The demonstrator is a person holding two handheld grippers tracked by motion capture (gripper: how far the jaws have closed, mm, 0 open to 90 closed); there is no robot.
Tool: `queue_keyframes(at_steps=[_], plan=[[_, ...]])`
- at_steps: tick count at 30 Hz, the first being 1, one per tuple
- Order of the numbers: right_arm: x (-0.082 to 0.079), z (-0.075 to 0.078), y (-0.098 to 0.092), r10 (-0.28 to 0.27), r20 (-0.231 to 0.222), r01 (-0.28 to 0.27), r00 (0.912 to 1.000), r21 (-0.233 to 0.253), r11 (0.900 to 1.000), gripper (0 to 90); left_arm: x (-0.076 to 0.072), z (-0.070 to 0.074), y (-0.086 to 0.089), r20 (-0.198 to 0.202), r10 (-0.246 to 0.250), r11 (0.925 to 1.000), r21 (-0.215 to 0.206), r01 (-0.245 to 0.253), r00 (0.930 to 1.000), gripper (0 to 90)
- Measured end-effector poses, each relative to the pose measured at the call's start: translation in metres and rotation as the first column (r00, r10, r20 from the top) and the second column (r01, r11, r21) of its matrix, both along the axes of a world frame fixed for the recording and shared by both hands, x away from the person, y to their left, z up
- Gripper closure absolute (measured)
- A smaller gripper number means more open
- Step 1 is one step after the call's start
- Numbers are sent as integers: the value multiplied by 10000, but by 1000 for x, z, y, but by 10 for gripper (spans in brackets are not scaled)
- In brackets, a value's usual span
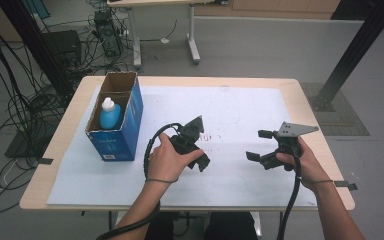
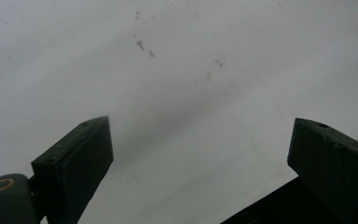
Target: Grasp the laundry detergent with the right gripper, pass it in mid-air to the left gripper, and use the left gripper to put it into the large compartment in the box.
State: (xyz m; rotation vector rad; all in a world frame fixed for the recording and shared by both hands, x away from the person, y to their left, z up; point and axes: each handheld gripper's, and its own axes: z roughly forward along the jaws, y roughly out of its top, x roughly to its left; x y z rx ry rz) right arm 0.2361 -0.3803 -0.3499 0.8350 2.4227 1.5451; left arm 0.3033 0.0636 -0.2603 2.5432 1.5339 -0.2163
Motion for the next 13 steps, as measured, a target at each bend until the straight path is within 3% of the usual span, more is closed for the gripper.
queue_keyframes(at_steps=[13], plan=[[-6,3,0,-54,75,54,10000,-21,10000,8,-4,1,-2,41,-19,9999,-115,19,10000,71]])
